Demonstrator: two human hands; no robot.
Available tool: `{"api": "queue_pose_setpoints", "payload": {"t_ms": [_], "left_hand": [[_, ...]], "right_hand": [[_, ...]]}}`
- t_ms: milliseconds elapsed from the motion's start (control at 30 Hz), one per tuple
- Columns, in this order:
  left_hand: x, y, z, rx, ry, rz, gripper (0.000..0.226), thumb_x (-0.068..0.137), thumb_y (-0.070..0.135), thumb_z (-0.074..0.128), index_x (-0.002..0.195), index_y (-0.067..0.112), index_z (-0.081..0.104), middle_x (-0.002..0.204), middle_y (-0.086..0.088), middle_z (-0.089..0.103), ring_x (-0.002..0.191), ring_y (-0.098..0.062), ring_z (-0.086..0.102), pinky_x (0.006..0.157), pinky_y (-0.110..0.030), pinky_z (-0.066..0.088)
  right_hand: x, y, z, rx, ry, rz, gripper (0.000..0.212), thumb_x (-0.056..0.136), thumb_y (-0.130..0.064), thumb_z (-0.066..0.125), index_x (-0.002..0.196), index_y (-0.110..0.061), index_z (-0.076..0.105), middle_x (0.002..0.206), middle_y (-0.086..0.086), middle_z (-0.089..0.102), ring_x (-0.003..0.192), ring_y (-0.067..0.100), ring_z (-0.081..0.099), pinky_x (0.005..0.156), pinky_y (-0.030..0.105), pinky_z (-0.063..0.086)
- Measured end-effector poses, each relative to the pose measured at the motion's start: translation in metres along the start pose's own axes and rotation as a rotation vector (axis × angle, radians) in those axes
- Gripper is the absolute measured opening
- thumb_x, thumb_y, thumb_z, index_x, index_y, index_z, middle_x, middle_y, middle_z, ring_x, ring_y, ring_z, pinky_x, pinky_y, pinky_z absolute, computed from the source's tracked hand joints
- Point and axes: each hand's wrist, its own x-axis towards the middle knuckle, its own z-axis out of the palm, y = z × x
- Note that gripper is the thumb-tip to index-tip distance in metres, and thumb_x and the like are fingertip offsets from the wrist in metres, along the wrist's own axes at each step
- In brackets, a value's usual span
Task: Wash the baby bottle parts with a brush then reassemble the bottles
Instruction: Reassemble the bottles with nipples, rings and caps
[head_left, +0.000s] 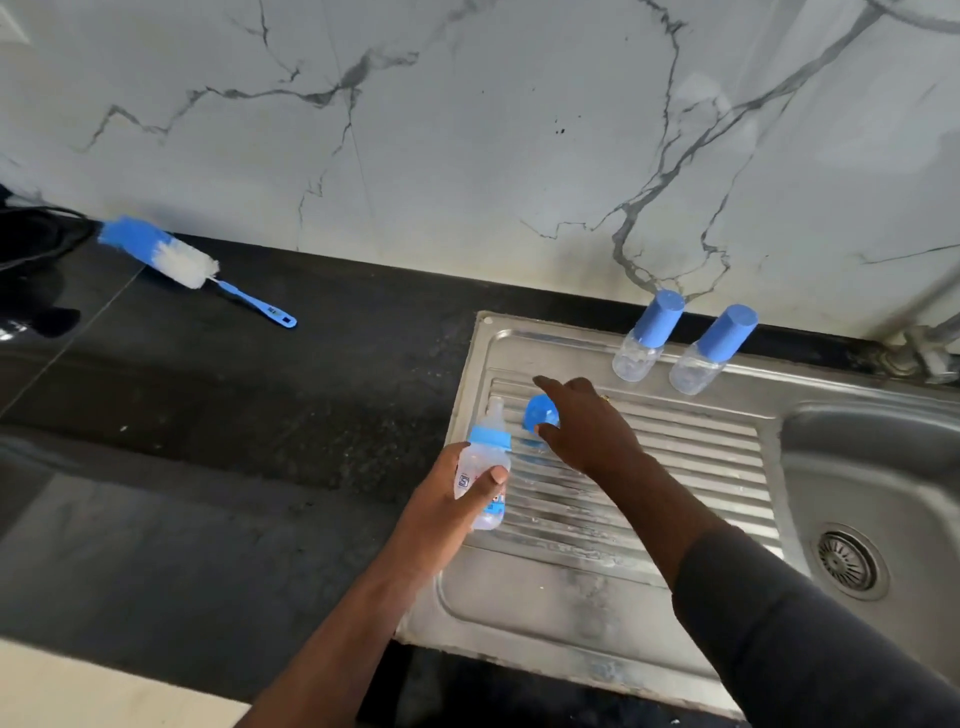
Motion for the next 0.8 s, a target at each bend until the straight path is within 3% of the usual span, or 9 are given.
{"api": "queue_pose_setpoints", "payload": {"t_ms": [100,167,233,300,367,433,533,667,800], "left_hand": [[-0.001,0.001,-0.003,-0.014,0.016,-0.012,0.055,0.077,0.064,0.074,0.116,0.027,0.061,0.102,0.000,0.070,0.092,-0.012,0.069,0.076,-0.025,0.055],[0.002,0.000,-0.005,-0.002,0.021,-0.017,0.062,0.068,0.063,0.074,0.116,0.026,0.062,0.101,0.002,0.072,0.092,-0.014,0.070,0.078,-0.027,0.056],[0.004,0.000,-0.007,-0.001,0.001,-0.024,0.058,0.072,0.053,0.074,0.121,0.025,0.060,0.102,0.004,0.072,0.095,-0.012,0.070,0.081,-0.024,0.054],[0.007,0.002,-0.005,-0.024,-0.028,-0.011,0.053,0.077,0.041,0.071,0.127,0.027,0.057,0.106,0.004,0.071,0.100,-0.013,0.068,0.087,-0.026,0.054],[0.011,0.005,-0.003,-0.012,-0.029,-0.006,0.056,0.075,0.041,0.068,0.129,0.034,0.054,0.107,0.004,0.069,0.102,-0.017,0.068,0.092,-0.033,0.054],[0.013,0.016,0.006,-0.003,-0.034,0.021,0.052,0.076,0.047,0.071,0.125,0.040,0.053,0.101,0.008,0.068,0.098,-0.016,0.068,0.087,-0.033,0.056],[0.016,0.034,0.017,-0.001,-0.019,0.053,0.041,0.080,0.068,0.067,0.111,0.042,0.058,0.091,0.007,0.070,0.085,-0.018,0.071,0.077,-0.033,0.060],[0.014,0.049,0.031,0.081,-0.162,0.039,0.041,0.076,0.069,0.064,0.102,0.038,0.065,0.088,0.001,0.074,0.082,-0.022,0.073,0.083,-0.048,0.059],[0.009,0.055,0.045,0.194,-0.236,0.076,0.045,0.073,0.073,0.066,0.104,0.041,0.066,0.090,0.005,0.075,0.083,-0.019,0.074,0.087,-0.052,0.059]], "right_hand": [[0.011,0.004,0.013,-0.014,-0.051,-0.014,0.057,0.089,-0.028,0.066,0.143,-0.031,0.045,0.127,0.010,0.053,0.110,0.033,0.060,0.092,0.045,0.052],[0.011,0.008,0.012,0.020,-0.007,-0.007,0.047,0.087,-0.025,0.068,0.131,-0.026,0.052,0.117,0.009,0.058,0.103,0.031,0.061,0.086,0.041,0.051],[0.008,0.011,0.009,0.094,0.061,0.004,0.044,0.085,-0.023,0.072,0.125,-0.022,0.056,0.112,0.007,0.061,0.098,0.028,0.062,0.081,0.036,0.049],[0.000,0.013,-0.006,0.287,0.128,0.029,0.043,0.082,-0.016,0.075,0.122,-0.021,0.061,0.111,0.005,0.063,0.091,0.026,0.065,0.079,0.037,0.054],[-0.012,0.008,-0.023,0.608,0.111,0.051,0.042,0.085,-0.011,0.076,0.123,-0.022,0.063,0.114,0.005,0.063,0.084,0.026,0.069,0.074,0.042,0.062],[-0.033,0.005,-0.044,0.827,0.094,0.055,0.040,0.089,-0.013,0.074,0.125,-0.022,0.061,0.115,0.006,0.063,0.084,0.028,0.071,0.070,0.041,0.063],[-0.061,0.000,-0.067,1.022,0.128,0.055,0.032,0.091,-0.015,0.073,0.120,-0.022,0.062,0.114,0.011,0.064,0.089,0.029,0.073,0.075,0.043,0.063],[-0.092,0.003,-0.081,1.153,0.155,0.017,0.025,0.093,-0.011,0.070,0.117,-0.015,0.066,0.115,0.013,0.064,0.098,0.029,0.072,0.088,0.047,0.060],[-0.115,0.011,-0.092,1.028,0.090,-0.057,0.036,0.090,-0.004,0.070,0.121,-0.023,0.068,0.119,0.007,0.066,0.100,0.026,0.072,0.091,0.046,0.059]]}}
